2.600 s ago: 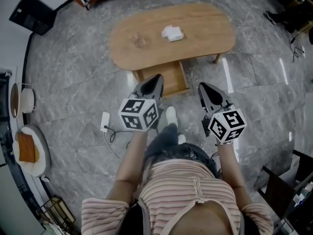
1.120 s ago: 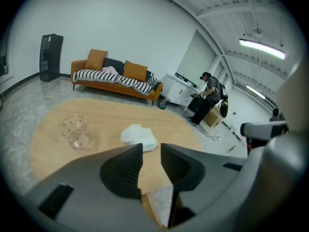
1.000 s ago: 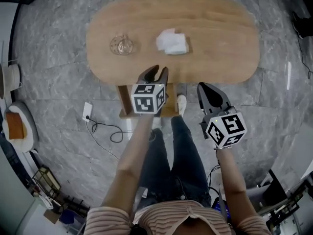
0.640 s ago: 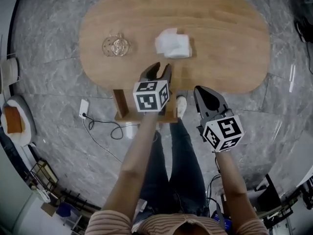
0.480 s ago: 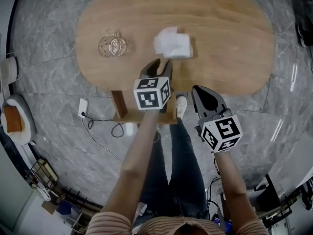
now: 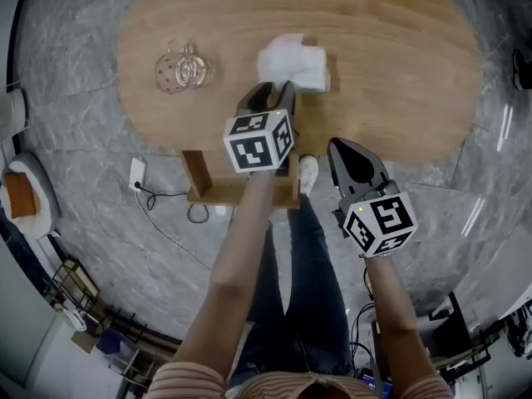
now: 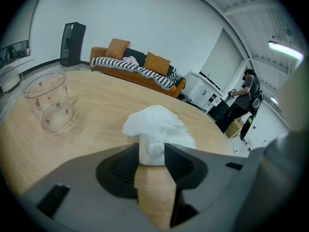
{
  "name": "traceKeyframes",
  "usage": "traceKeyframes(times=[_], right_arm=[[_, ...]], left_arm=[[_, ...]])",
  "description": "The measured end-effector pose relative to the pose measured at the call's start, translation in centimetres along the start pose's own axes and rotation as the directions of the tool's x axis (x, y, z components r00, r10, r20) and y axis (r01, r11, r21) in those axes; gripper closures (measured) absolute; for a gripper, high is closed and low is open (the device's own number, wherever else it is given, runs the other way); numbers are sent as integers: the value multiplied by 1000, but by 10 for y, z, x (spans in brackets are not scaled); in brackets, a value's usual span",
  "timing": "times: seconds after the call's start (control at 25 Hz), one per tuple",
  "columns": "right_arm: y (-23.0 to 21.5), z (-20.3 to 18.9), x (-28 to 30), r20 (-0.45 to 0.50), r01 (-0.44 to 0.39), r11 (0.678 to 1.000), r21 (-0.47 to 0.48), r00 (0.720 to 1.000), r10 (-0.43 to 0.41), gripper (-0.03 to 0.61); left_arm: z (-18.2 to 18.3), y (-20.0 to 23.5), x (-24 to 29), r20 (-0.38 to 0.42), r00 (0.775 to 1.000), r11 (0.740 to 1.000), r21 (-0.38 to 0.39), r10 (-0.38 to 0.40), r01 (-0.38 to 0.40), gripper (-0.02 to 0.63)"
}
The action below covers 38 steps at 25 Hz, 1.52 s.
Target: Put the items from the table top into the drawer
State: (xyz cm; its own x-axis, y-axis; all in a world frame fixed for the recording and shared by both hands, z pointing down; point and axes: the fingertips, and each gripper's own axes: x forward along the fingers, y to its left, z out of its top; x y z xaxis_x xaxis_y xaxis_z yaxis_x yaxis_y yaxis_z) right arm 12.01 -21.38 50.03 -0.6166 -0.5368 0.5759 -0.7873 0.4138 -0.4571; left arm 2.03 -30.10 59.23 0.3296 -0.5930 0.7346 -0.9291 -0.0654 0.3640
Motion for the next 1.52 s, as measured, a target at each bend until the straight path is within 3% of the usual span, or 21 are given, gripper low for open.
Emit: traceKeyframes(times=[0.2,0.6,0.88,1.52], right_arm=[[-9,-3,-1,-3,10,1000,19,1000,-10,571],[-6,-13,3,-19,6,999,37,1000,-6,571],[-3,-17,-5,-13,33,999,40,999,-33,571],[50,-26,-19,6,58,998,17,998,-58,571]], left_arm=[[5,-3,4,10,1000,1000,-9,0,0,479],[11,-4,7,26,1000,1000,20,-4,3,574],[18,-15,-8,75,996,999,4,-52,52,583],[34,-10,-104,221,965,984,-74,-144,164,584]])
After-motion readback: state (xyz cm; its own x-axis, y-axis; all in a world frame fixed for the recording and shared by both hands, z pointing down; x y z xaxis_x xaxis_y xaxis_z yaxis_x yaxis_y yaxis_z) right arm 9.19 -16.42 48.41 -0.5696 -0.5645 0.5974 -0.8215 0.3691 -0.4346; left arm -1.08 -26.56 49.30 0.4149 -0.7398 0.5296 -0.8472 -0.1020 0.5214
